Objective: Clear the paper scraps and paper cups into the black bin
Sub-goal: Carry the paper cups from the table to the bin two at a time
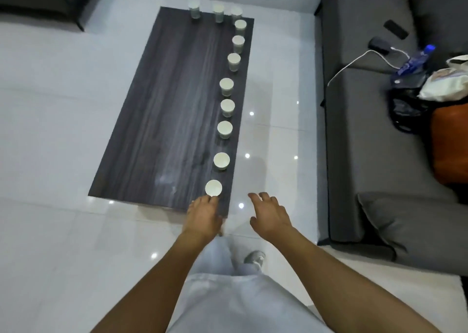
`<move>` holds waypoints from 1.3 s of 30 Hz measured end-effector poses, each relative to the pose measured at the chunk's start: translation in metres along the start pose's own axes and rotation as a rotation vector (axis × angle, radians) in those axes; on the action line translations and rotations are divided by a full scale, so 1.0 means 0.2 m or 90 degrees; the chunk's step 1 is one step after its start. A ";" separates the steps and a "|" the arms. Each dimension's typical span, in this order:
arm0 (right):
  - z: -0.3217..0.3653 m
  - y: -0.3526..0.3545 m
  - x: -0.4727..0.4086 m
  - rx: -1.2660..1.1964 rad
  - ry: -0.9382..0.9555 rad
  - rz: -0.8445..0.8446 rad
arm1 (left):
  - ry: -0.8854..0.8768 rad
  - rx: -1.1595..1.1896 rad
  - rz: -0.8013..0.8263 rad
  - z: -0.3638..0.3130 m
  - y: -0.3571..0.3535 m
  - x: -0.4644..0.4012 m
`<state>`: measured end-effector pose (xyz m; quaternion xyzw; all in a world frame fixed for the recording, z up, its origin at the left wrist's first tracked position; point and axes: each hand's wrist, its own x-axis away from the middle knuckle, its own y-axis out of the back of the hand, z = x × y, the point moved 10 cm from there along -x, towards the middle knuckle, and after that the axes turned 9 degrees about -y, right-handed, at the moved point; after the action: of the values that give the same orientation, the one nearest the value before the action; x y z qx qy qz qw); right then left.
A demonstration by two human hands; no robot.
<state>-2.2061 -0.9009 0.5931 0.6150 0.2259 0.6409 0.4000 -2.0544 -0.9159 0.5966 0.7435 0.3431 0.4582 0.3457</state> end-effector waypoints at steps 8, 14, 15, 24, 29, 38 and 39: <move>0.32 0.09 -0.27 0.024 0.069 0.010 | 0.091 0.033 0.002 0.28 0.05 -0.06; 0.40 0.16 -0.46 0.056 0.073 0.021 | 0.133 0.058 0.013 0.41 0.09 -0.18; 0.40 0.16 -0.48 0.063 0.072 0.027 | 0.138 0.063 0.014 0.42 0.09 -0.19; 0.53 0.13 -0.77 0.116 0.080 0.088 | 0.171 0.104 0.041 0.51 -0.04 -0.27; 0.58 0.07 -0.99 0.131 0.110 0.109 | 0.207 0.146 0.047 0.54 -0.16 -0.40; 0.54 -0.20 -1.50 0.176 0.163 0.079 | 0.234 0.122 0.024 0.61 -0.52 -0.84; 0.54 -0.24 -1.55 0.181 0.171 0.079 | 0.231 0.113 0.031 0.62 -0.58 -0.89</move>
<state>-2.1147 -1.1403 0.3812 0.5871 0.3268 0.7023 0.2352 -2.0251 -1.0261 0.3787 0.6843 0.4210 0.5608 0.1998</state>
